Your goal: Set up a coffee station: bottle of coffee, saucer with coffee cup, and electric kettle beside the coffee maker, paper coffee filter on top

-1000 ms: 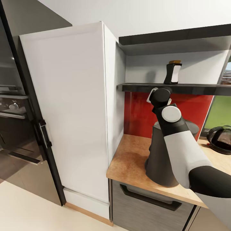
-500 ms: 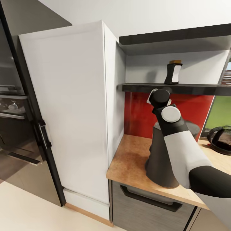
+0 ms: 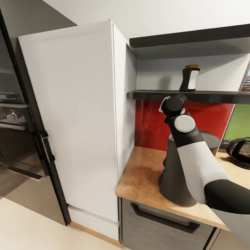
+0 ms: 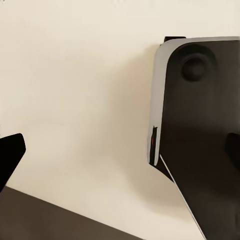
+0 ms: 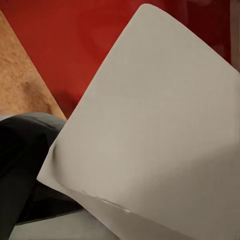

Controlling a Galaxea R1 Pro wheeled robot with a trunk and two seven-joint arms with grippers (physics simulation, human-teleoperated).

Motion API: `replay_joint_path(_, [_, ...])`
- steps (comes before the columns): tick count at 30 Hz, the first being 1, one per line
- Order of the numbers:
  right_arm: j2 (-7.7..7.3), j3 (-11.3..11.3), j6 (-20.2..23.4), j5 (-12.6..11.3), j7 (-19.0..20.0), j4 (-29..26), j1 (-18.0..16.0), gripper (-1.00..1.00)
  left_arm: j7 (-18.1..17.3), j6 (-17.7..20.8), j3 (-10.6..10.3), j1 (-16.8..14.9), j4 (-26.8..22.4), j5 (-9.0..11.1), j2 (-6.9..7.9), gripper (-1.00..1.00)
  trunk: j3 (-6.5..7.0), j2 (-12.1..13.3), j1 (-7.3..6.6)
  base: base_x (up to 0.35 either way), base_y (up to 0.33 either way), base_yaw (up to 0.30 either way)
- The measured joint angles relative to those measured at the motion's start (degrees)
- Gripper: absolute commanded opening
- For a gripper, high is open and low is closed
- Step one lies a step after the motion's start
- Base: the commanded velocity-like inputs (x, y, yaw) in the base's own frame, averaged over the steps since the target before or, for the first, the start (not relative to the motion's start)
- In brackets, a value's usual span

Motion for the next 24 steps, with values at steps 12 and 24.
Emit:
replay_joint_path(12, [0.02, 0.1, 0.0, 0.0, 0.0, 2.3, 0.0, -1.0, 0.0, 0.0, 0.0, 0.0, 0.0, 0.0, 0.08, 1.0, 0.0, 0.0, 0.01, 0.094, 0.044, 0.0])
replay_joint_path(24, [0.11, 0.1, 0.0, -0.1, 0.0, 4.9, 0.0, -1.0, 0.0, 0.0, 0.0, 0.0, 0.0, 0.1, 0.03, 1.0, 0.0, 0.0, 0.01, 0.001, 0.0, 0.0])
